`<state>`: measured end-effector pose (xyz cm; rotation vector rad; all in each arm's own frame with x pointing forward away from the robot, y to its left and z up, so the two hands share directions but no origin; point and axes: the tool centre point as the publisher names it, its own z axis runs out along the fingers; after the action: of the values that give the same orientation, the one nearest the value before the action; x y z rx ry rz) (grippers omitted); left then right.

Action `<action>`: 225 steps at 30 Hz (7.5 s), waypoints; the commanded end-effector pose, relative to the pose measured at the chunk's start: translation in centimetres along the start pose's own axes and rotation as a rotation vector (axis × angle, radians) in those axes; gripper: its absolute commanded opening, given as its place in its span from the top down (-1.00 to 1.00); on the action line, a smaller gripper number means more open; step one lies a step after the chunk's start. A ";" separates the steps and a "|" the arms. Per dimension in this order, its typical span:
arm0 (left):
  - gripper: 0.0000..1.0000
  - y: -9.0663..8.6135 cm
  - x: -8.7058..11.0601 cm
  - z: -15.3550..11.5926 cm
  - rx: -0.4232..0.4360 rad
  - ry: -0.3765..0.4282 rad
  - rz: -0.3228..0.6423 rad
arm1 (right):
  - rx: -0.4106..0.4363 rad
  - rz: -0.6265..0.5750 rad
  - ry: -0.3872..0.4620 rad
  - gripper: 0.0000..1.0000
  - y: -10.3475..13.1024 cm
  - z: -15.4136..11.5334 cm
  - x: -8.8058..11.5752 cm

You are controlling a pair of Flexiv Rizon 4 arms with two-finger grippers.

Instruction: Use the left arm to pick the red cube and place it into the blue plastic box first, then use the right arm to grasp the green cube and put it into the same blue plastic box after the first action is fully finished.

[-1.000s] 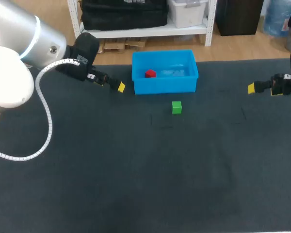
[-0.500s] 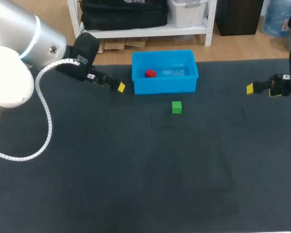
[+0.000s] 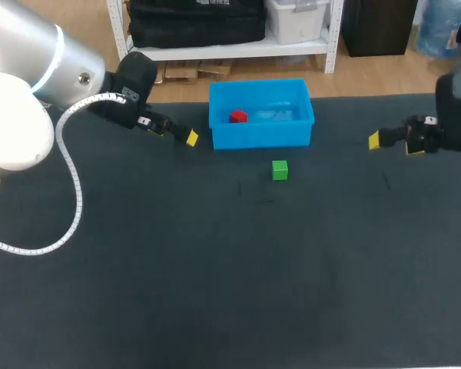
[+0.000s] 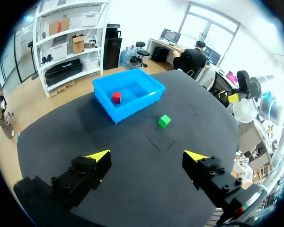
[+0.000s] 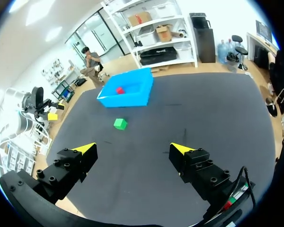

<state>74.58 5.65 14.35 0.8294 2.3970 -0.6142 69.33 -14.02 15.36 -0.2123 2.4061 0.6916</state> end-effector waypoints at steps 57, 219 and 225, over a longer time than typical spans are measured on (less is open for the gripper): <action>-1.00 0.1 0.1 0.0 0.004 -0.004 0.002 | 0.209 -0.054 0.310 -1.00 8.8 9.1 -2.7; -1.00 0.1 0.1 0.0 0.004 -0.004 0.002 | 0.532 0.053 0.545 1.00 4.3 23.3 -0.3; -1.00 0.1 0.1 0.0 0.004 -0.004 0.002 | 0.524 0.054 0.536 1.00 5.0 22.0 -1.4</action>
<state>74.59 5.64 14.37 0.8294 2.3977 -0.6136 80.72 2.03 2.77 -0.1205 3.0138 -0.0146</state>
